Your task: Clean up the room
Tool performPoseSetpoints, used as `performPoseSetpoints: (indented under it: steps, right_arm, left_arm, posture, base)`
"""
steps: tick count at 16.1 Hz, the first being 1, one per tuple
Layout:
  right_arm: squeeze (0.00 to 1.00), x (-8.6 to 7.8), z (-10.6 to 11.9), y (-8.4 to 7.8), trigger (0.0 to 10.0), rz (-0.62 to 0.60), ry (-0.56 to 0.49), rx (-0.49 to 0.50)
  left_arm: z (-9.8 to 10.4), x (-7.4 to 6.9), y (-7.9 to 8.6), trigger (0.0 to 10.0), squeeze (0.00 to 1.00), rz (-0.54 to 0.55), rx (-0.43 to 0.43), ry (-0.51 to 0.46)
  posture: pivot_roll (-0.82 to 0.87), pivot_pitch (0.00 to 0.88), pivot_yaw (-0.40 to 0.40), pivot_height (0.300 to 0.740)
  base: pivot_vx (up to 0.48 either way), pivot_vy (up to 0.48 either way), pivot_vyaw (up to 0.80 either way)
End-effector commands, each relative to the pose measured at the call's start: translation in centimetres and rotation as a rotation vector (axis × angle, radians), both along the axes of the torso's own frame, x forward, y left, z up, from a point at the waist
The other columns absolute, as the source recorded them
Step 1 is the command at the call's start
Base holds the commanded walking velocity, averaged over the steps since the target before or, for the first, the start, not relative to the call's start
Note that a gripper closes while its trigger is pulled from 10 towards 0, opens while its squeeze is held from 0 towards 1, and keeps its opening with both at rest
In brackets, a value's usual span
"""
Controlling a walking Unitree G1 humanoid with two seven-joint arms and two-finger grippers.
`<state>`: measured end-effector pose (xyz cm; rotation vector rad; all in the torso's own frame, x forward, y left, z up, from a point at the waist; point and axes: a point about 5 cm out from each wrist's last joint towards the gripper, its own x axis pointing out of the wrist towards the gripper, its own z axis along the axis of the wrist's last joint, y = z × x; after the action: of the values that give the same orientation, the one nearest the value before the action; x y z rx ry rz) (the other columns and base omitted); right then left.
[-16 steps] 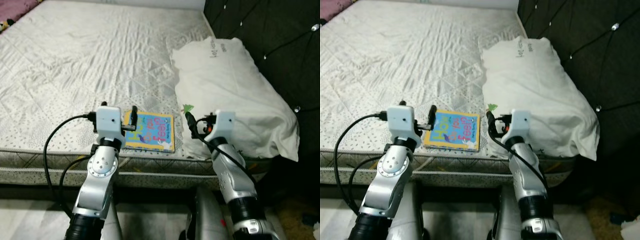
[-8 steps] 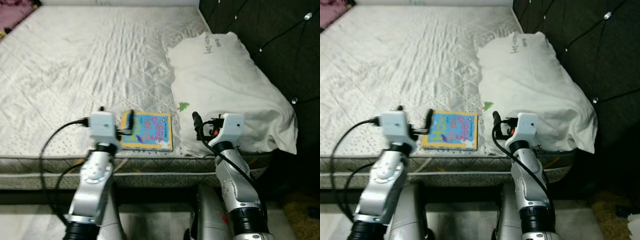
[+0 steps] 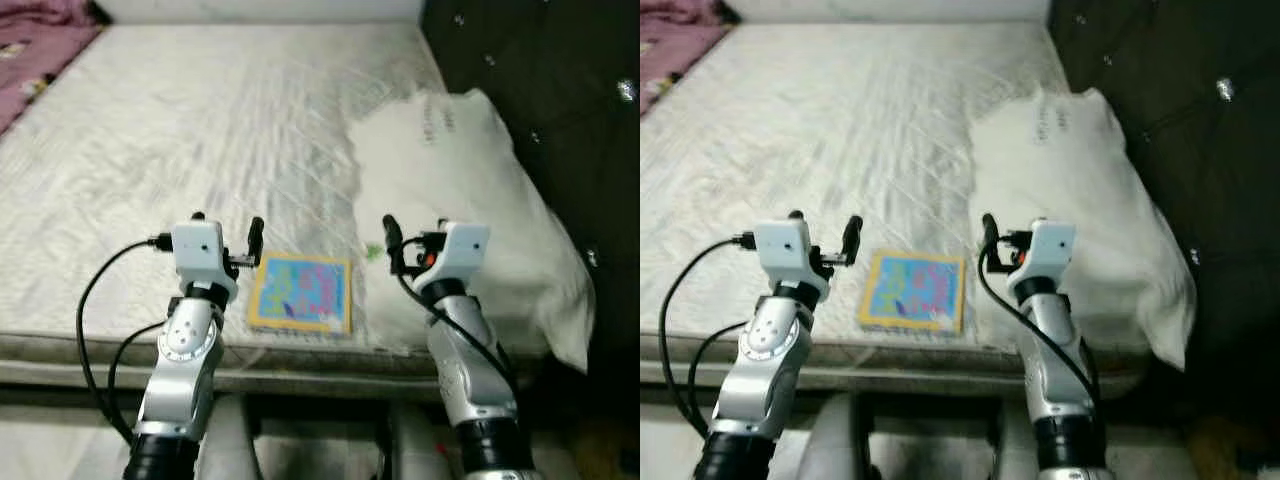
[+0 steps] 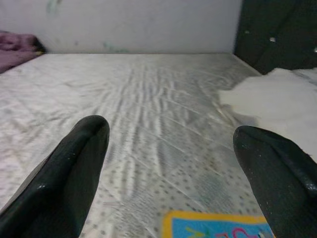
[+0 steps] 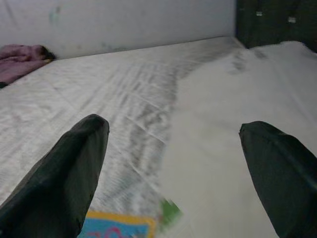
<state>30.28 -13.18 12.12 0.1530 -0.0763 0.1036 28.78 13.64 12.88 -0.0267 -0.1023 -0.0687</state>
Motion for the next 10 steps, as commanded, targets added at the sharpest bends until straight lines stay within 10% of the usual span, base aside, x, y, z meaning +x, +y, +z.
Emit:
performPoseSetpoints:
  steps: [1, 10]
  right_arm:
    - [0.0, 0.2, 0.8, 0.1, 10.0, -0.001, -0.025, 0.001]
    - [0.0, -1.4, -0.5, -1.9, 10.0, -0.031, 0.015, -0.075]
  left_arm:
    - [0.0, 0.1, 0.2, 10.0, 0.0, 0.002, 0.014, -0.008]
    - [-1.4, -0.3, -0.4, 10.0, 0.0, 0.002, 0.01, 0.061]
  posture:
    - [0.05, 0.029, 0.022, 0.705]
    - [0.03, 0.011, 0.025, 0.74]
  base:
    - [0.0, 0.0, 0.0]
    - [0.0, 0.0, 0.0]
